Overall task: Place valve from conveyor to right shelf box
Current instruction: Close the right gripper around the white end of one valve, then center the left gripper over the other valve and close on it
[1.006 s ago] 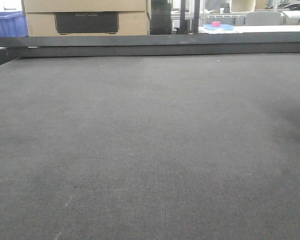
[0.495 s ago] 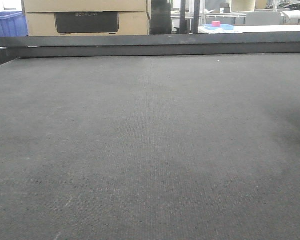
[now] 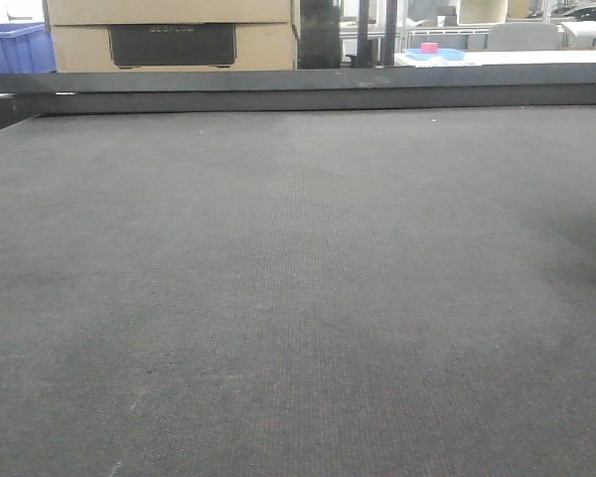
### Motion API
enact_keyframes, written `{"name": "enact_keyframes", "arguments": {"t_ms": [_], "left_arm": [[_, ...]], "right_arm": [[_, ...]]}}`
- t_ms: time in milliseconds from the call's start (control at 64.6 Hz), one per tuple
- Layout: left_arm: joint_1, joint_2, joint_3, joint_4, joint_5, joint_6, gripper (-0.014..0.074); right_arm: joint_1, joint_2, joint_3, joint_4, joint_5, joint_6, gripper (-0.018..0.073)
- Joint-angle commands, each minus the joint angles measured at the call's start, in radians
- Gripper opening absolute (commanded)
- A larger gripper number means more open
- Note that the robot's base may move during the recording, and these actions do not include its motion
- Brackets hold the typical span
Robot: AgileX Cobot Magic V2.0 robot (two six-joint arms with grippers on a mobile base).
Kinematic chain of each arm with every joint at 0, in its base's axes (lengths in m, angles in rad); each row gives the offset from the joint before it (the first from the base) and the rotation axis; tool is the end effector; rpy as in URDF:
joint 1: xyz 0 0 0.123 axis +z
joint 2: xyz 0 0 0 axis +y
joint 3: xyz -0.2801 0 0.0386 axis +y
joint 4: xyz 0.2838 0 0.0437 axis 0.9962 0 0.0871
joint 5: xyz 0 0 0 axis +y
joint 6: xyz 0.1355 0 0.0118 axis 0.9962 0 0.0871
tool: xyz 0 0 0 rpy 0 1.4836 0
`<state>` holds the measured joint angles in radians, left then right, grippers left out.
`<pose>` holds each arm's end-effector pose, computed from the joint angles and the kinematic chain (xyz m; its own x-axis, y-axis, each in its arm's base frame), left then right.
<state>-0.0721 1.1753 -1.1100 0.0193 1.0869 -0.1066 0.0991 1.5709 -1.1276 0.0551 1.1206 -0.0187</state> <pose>0.2791 -0.0178 0.3025 -0.8745 -0.0345 -0.4837 -0.0216 0.9992 -0.0324 0.3243 0.0390 0.1856 -0.9912 -0.0932 -0.0943 -0.0982 0.9939 0.0499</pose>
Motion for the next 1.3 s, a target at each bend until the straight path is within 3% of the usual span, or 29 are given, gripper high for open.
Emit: {"name": "enact_keyframes", "arguments": {"t_ms": [0,263,511,712,805,898,1099,1176,1284], "left_arm": [[-0.004,-0.001,-0.008,-0.008,-0.002,0.000,-0.0111],[-0.004,-0.001,-0.008,-0.008,-0.002,0.000,-0.0111],[0.009,-0.003,-0.008,-0.005,0.002,-0.003,-0.0111],[0.128,-0.005,-0.032,-0.019,0.079,0.003,-0.0111],[0.188,0.001,-0.052,-0.059,0.110,0.096,-0.0111],[0.194,0.026,-0.074,-0.090,0.134,0.204,-0.0111],[0.189,0.120,-0.081,-0.070,0.129,0.214,-0.0107],[0.189,0.158,-0.081,-0.070,0.124,0.238,-0.0059],[0.187,0.196,-0.081,-0.089,0.081,0.238,0.0142]], "right_arm": [[-0.006,0.000,0.001,-0.005,-0.003,-0.008,0.0410],[-0.006,0.000,0.001,-0.005,-0.003,-0.008,-0.0172],[-0.006,0.000,0.001,-0.005,-0.007,-0.008,-0.0167],[-0.006,0.000,0.001,-0.005,-0.007,-0.008,-0.0167],[-0.006,0.000,0.001,-0.005,-0.007,-0.008,-0.0167],[-0.006,0.000,0.001,-0.005,-0.007,-0.008,-0.0167],[-0.006,0.000,0.001,-0.001,-0.010,-0.008,-0.0167],[-0.006,0.000,0.001,0.001,-0.011,-0.008,-0.0167],[-0.006,0.000,0.001,0.001,-0.011,-0.008,-0.0167]]}}
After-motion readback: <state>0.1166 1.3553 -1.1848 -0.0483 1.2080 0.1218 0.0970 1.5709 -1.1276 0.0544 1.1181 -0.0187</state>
